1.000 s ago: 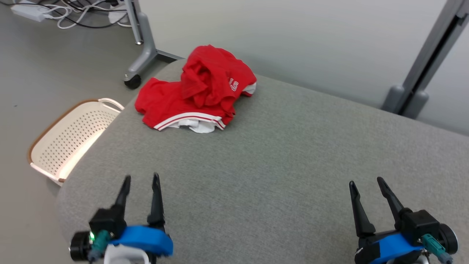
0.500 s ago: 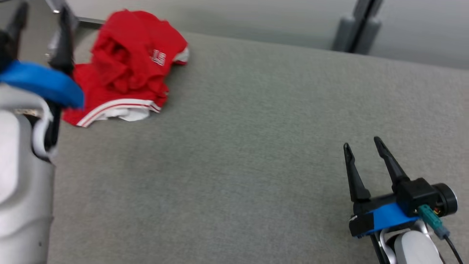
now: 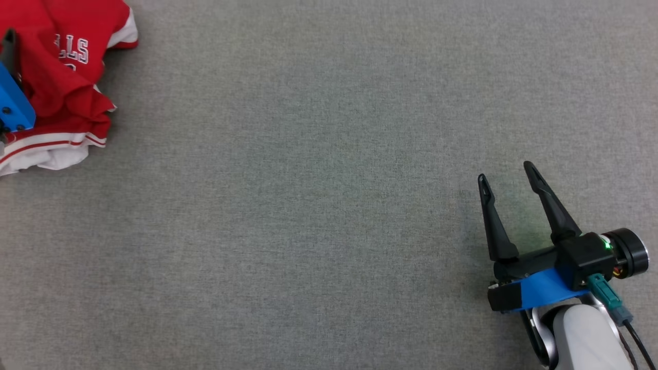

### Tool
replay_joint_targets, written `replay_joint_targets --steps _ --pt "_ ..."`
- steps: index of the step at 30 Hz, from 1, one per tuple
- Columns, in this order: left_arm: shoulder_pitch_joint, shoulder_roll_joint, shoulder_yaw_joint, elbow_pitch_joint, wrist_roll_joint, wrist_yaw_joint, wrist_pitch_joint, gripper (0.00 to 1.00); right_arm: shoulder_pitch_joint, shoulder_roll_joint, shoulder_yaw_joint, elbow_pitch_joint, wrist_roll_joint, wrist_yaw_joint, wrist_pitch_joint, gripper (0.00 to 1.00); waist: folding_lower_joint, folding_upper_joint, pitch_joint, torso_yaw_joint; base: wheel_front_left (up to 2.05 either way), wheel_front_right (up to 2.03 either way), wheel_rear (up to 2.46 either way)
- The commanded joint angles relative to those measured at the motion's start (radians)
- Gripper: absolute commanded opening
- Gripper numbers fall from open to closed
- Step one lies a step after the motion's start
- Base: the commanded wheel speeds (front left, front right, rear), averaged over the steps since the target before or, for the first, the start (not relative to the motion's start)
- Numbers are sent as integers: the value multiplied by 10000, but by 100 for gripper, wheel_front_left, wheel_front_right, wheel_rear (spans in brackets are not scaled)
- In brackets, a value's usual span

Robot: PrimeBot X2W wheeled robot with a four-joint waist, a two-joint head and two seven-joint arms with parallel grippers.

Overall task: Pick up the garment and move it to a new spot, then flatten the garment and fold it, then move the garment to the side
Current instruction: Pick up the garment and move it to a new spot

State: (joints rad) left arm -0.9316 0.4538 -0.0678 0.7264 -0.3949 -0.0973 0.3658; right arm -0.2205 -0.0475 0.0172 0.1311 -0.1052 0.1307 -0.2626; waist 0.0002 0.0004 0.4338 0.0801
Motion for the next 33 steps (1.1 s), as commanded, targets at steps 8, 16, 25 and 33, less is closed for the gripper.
replay_joint_targets --steps 8,16,25,33 --pt "-365 -263 75 728 -523 0 1072 100 -256 -50 27 -221 21 1 -35 100 -2 -4 441 -86 0 0 0" --pt "-382 -224 -21 868 -474 27 529 0 -465 -52 132 -308 61 1 -35 100 -2 -4 724 -218 0 0 0" --pt "-639 -64 -196 1060 -401 -61 -141 0 -311 -50 -56 -117 82 1 -35 100 -2 -4 213 -170 0 0 0" --pt "-935 47 -668 754 -146 -191 -629 0 3 -52 -83 128 433 1 -35 100 -2 -4 -965 -144 0 0 0"
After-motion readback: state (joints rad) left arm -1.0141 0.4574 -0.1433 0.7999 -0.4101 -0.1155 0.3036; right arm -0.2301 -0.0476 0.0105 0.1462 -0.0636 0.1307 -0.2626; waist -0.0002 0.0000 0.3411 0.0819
